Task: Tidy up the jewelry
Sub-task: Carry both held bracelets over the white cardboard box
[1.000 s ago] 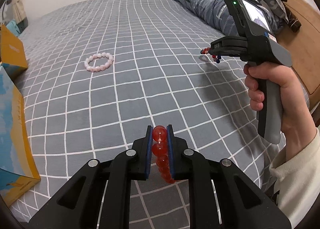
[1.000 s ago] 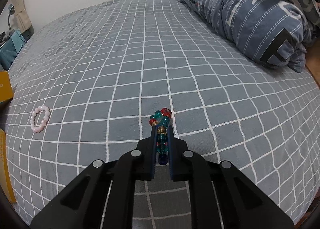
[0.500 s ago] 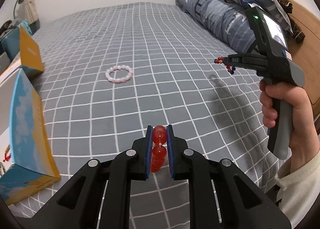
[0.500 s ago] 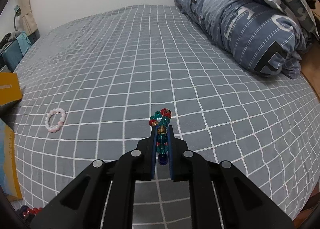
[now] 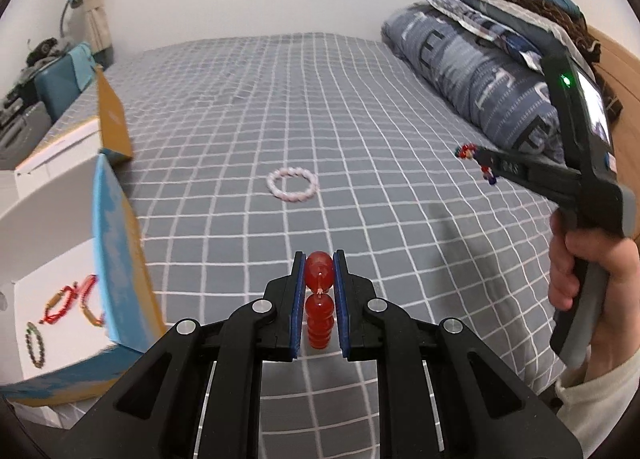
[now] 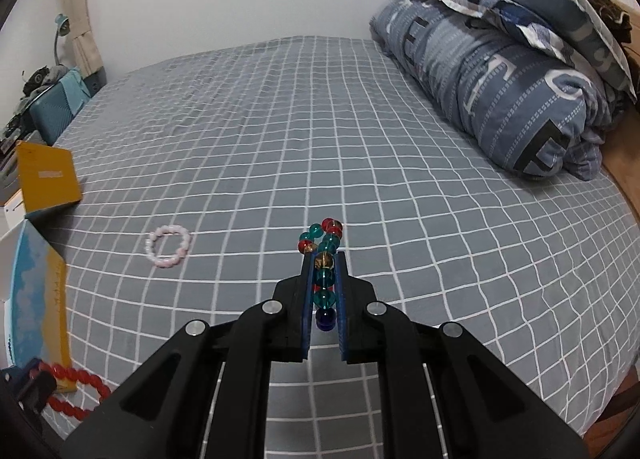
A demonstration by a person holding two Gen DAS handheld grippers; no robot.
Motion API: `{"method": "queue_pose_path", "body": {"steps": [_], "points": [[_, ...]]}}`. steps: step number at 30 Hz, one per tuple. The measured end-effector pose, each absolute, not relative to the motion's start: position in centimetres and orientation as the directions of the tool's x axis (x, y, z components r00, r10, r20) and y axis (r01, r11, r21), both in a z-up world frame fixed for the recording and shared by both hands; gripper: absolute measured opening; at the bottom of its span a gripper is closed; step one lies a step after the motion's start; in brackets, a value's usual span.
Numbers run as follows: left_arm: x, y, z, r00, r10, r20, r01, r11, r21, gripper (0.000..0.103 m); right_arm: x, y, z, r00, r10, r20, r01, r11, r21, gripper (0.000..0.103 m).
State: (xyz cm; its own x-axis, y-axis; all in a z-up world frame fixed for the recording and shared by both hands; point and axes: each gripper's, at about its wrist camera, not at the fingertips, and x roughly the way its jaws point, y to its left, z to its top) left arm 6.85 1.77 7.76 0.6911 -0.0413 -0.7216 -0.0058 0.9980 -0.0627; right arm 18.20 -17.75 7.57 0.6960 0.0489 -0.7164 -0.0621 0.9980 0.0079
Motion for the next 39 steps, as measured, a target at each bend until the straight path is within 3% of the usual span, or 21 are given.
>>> {"method": "queue_pose_path", "body": {"steps": [21,39], "points": [[4.8,14.2,13.7,0.746,0.126,-0.653,-0.233,0.969,-0.079,0.013,14.3,-4.3,10.7,0.704,0.218,-0.676,-0.267,0.963,0.032,0.009],[-2.1,29.1,11.8,0.670,0.302,-0.677,-0.474,0.877,-0.078,0.013,9.3,14.7,10.9,0.614,0.432,-0.661,-0.535,0.843,0.053,0.009]]}}
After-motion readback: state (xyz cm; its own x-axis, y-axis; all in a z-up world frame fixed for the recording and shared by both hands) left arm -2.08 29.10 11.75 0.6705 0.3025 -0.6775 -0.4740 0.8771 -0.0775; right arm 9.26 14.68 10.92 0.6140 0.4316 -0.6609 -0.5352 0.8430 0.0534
